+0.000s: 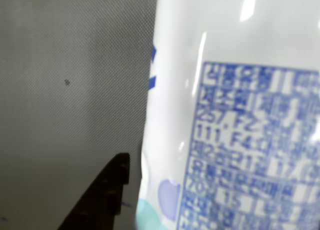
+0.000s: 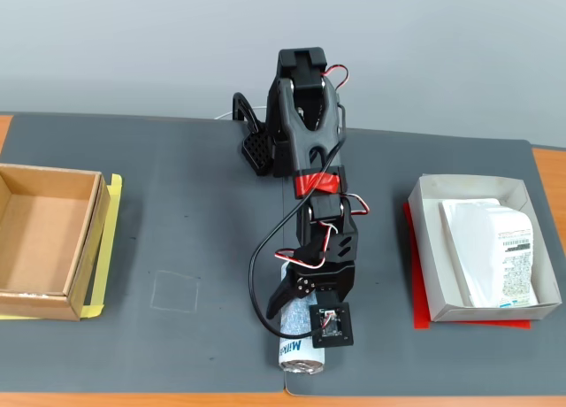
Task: Pick the can and put it in the brown box
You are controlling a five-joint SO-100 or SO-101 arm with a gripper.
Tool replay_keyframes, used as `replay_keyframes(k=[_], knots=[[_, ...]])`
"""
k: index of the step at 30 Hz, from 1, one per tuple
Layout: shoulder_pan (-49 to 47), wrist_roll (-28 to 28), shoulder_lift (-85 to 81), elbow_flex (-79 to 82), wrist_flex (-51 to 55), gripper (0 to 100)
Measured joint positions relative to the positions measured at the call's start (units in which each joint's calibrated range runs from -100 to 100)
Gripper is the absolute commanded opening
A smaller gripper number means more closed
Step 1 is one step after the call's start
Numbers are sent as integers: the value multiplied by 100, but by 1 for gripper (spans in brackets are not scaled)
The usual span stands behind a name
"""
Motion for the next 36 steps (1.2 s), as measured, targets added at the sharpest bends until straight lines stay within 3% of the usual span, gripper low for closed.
replay_keyframes(k=[14,26,36], knots=[[140,0,110,-91,-156,38],[229,-10,93,-136,-147,7],[244,15,85,-154,-147,5]])
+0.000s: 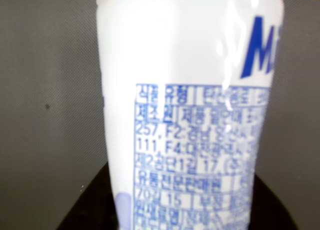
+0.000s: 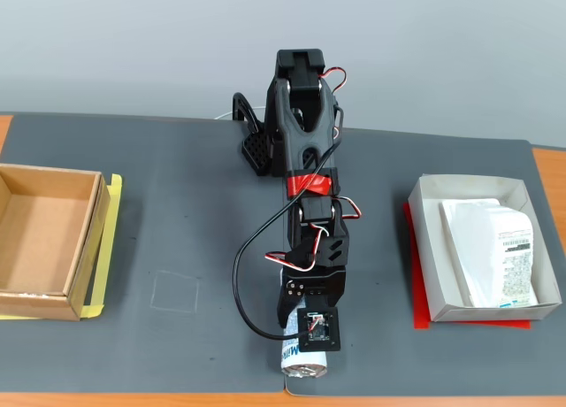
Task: Pick the can and put it in the brown box
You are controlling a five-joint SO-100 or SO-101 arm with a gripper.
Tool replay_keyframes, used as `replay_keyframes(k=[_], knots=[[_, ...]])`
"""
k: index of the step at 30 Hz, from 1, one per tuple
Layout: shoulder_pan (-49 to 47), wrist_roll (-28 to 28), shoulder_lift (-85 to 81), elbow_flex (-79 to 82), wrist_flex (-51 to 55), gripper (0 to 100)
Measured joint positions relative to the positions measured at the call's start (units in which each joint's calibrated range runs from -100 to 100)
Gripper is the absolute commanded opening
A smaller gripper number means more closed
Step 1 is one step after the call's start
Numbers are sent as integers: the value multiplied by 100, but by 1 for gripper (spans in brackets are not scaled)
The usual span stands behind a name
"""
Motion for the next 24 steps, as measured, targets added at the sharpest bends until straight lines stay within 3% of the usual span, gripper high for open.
replay_keyframes(k=[5,14,24], knots=[[44,24,0,-36,9,5],[310,591,-42,-100,147,5],[761,1123,-837,-943,1410,5]])
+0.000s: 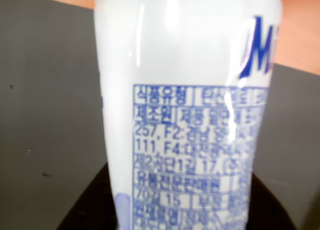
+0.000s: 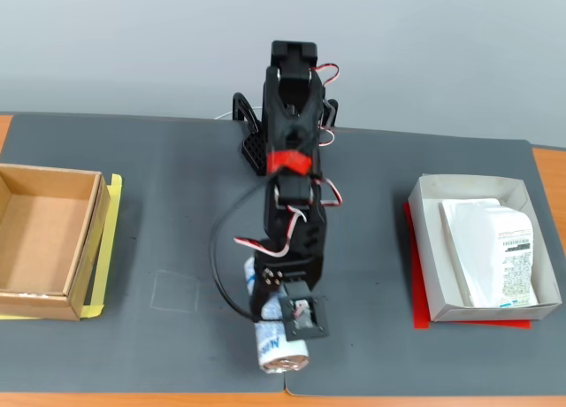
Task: Pick the can and put it in the brown box
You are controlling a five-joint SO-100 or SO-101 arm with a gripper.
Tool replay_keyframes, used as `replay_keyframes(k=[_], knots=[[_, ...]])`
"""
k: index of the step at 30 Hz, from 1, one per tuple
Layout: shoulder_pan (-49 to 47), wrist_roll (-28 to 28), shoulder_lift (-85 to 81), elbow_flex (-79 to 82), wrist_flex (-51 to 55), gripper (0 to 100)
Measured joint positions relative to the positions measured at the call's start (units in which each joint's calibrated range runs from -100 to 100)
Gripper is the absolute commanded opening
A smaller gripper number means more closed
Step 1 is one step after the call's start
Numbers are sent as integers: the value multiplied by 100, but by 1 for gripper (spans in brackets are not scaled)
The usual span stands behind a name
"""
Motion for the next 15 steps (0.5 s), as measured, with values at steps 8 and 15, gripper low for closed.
replay_keyframes(k=[8,15], knots=[[798,1084,-710,-907,882,5],[1877,2090,-1065,-1414,1081,5]])
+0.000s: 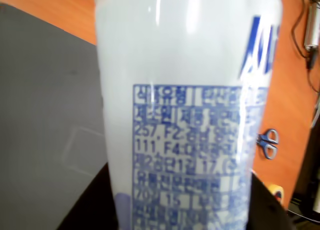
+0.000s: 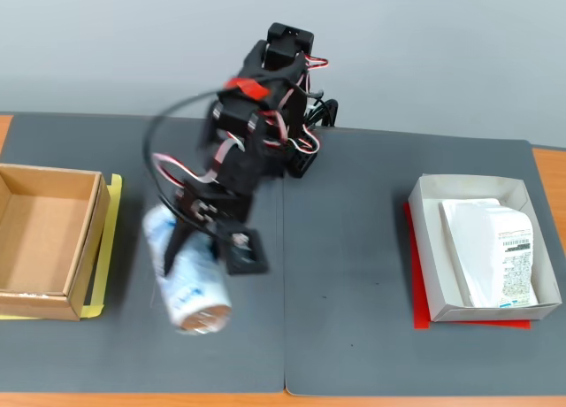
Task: Pick the can and put it in the brown box
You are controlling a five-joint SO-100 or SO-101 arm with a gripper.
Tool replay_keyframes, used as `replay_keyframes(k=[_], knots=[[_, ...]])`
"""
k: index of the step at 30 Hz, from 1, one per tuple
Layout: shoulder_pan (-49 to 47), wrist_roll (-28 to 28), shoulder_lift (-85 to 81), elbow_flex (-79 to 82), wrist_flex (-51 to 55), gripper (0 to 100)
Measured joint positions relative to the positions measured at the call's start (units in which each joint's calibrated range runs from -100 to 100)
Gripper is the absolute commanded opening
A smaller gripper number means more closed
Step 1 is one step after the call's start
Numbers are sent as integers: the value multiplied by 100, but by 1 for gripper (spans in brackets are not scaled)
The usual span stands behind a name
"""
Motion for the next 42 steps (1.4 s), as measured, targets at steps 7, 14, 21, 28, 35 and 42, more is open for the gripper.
replay_keyframes(k=[7,14,21,28,35,42], knots=[[1116,698,-17,-490,-208,5],[1855,796,8,-553,-1211,5],[2483,801,600,-589,-1981,5],[2764,801,1226,-589,-2362,5],[2838,806,1834,-898,-2370,5],[2831,806,2308,-1242,-2370,6]])
